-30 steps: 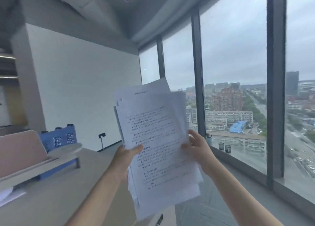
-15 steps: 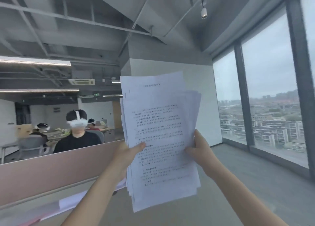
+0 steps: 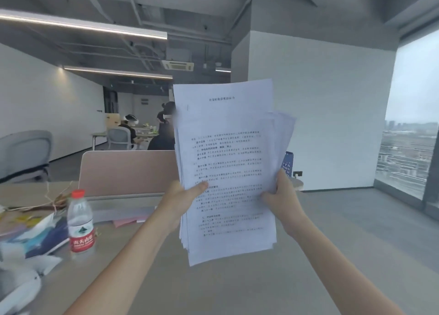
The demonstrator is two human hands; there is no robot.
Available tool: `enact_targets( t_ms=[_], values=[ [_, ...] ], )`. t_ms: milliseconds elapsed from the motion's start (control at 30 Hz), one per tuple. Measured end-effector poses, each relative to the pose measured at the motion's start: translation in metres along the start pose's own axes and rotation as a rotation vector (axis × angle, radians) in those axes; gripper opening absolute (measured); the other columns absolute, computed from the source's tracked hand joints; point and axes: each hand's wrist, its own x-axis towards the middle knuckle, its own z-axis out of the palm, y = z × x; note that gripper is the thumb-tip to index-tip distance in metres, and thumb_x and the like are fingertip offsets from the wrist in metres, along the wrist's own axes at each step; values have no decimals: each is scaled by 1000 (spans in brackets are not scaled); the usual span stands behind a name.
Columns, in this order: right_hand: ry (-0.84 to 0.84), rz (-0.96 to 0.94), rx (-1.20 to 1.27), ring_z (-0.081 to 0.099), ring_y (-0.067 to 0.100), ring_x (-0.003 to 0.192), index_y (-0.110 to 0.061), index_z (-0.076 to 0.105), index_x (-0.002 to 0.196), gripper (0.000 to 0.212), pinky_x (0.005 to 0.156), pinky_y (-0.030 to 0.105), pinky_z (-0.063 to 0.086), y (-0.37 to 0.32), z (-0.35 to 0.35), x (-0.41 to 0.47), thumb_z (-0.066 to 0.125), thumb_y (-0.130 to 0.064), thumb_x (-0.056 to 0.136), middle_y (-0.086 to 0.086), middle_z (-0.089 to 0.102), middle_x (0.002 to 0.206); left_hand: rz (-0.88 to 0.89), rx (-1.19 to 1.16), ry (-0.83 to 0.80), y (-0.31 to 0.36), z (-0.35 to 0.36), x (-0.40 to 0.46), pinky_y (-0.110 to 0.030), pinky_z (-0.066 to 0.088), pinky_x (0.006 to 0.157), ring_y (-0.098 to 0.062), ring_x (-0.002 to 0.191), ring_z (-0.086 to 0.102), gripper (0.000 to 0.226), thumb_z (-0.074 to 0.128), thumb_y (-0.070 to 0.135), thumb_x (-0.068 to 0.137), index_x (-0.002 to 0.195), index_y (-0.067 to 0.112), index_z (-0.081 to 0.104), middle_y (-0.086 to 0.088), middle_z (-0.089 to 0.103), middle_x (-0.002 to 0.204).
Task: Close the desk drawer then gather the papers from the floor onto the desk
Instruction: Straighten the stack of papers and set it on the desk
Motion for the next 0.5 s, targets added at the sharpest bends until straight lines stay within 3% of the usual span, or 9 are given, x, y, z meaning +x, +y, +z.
enact_targets(
  t_ms=[133, 267, 333, 400, 500],
  values=[
    [-37, 34, 2, 60, 29, 102, -9, 50, 119, 46, 80, 34, 51, 32, 26, 16, 42, 13, 79, 17, 60, 118, -35, 10, 41, -34, -15, 7, -45, 45, 109, -16, 115, 66, 15, 76, 31, 86, 101, 32, 73, 9, 75, 114],
    [-65, 55, 41, 56, 40, 113, -7, 48, 116, 45, 95, 53, 50, 67, 51, 38, 43, 10, 75, 21, 58, 120, -64, 19, 91, -66, -23, 22, -47, 45, 109, -15, 117, 65, 20, 77, 35, 84, 104, 35, 74, 11, 75, 117],
    [-67, 59, 91, 56, 36, 117, -12, 48, 117, 49, 94, 47, 51, 85, 63, 47, 42, 14, 76, 15, 60, 119, -75, 35, 126, -79, -27, 33, -47, 46, 108, -15, 116, 66, 29, 78, 38, 82, 110, 33, 73, 11, 75, 117],
    [-65, 66, 135, 58, 26, 117, -23, 49, 121, 61, 90, 39, 52, 98, 73, 52, 40, 16, 75, 4, 63, 120, -84, 40, 157, -89, -28, 40, -47, 49, 105, -15, 111, 69, 22, 77, 32, 84, 106, 32, 74, 10, 77, 112],
    [-56, 84, 167, 57, 20, 120, -45, 49, 117, 73, 95, 41, 54, 115, 80, 53, 38, 14, 74, -5, 63, 123, -93, 56, 158, -102, -25, 46, -47, 50, 104, -16, 110, 70, 25, 75, 29, 86, 110, 29, 74, 8, 77, 113]
  ],
)
